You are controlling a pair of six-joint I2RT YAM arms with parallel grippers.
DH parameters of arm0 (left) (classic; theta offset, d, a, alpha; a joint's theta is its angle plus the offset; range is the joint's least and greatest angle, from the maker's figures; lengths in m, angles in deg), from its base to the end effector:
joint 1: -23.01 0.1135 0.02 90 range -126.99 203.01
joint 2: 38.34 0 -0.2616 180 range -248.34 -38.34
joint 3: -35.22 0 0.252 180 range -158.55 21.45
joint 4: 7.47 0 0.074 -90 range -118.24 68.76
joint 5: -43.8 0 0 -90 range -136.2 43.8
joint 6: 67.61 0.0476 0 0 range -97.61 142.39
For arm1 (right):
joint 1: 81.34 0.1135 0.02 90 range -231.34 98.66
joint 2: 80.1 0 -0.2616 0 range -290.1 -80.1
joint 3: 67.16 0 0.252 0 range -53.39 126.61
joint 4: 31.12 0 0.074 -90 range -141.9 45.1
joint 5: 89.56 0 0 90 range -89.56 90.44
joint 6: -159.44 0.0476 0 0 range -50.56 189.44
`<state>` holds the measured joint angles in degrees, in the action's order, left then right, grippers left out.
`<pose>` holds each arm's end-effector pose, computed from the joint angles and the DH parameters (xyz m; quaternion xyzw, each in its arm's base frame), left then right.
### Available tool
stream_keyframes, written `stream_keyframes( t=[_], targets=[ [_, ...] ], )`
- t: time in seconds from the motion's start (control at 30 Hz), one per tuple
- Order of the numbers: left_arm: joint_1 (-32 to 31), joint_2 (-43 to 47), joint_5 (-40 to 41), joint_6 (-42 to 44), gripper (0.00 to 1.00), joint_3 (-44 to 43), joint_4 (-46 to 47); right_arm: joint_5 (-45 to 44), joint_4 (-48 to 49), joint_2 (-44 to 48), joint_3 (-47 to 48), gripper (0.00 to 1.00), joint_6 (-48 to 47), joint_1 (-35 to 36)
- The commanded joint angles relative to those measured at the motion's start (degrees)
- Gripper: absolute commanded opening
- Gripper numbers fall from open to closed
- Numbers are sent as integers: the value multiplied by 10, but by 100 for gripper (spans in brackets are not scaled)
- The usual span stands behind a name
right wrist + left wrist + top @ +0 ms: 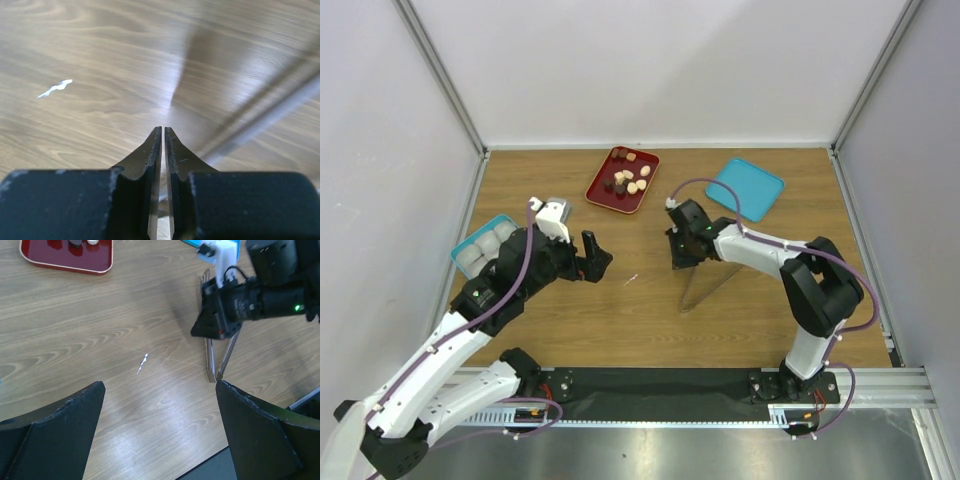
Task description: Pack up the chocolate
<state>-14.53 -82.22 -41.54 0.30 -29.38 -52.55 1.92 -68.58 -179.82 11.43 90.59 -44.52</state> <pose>0.1433 -0.1053 0.3339 0.0910 0.8350 -0.2396 0.4869 0.2895 0.2183 0.1767 -0.1347 0.9531 0.1420 0.2307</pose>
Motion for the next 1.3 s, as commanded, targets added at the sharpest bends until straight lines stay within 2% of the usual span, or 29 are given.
stream_keyframes(
  t=[0.0, 0.1, 0.2, 0.23, 0.27, 0.3, 0.43, 0.47, 0.57, 0.7, 0.87, 1.07, 1.27],
  targets=[
    [-1, 13, 24, -12, 100, -13, -2, -33, -21, -15, 38, 12, -34, 22],
    [-1, 14, 26, -15, 100, -13, -5, -45, -47, -7, 39, 15, -28, 24],
    [-1, 18, 31, -19, 100, -12, -6, -81, -91, 22, 45, 34, 14, 26],
    [-1, 22, 35, -24, 100, -11, -5, -99, -101, 43, 47, 47, 65, 25],
    [0, 25, 38, -27, 100, -9, -4, -112, -113, 53, 51, 52, 97, 24],
    [-1, 33, 41, -31, 100, -9, 1, -127, -138, 73, 54, 59, 169, 21],
    [0, 53, 44, -34, 100, -4, 6, -146, -169, 102, 66, 71, 289, 36],
    [-1, 56, 42, -35, 100, -5, 6, -158, -181, 110, 71, 72, 352, 40],
    [0, 64, 33, -30, 100, -8, 3, -192, -229, 105, 77, 78, 463, 48],
    [-1, 76, 28, -30, 100, -15, -12, -207, -314, 49, 93, 80, 540, 46],
    [-1, 96, 23, -31, 100, -8, -15, -232, -353, 1, 128, 85, 553, 35],
    [0, 99, 25, -27, 100, 2, -16, -246, -355, 3, 117, 96, 566, 26],
    [-1, 89, 24, -28, 100, 6, -10, -227, -304, 18, 81, 98, 557, 19]
  ],
)
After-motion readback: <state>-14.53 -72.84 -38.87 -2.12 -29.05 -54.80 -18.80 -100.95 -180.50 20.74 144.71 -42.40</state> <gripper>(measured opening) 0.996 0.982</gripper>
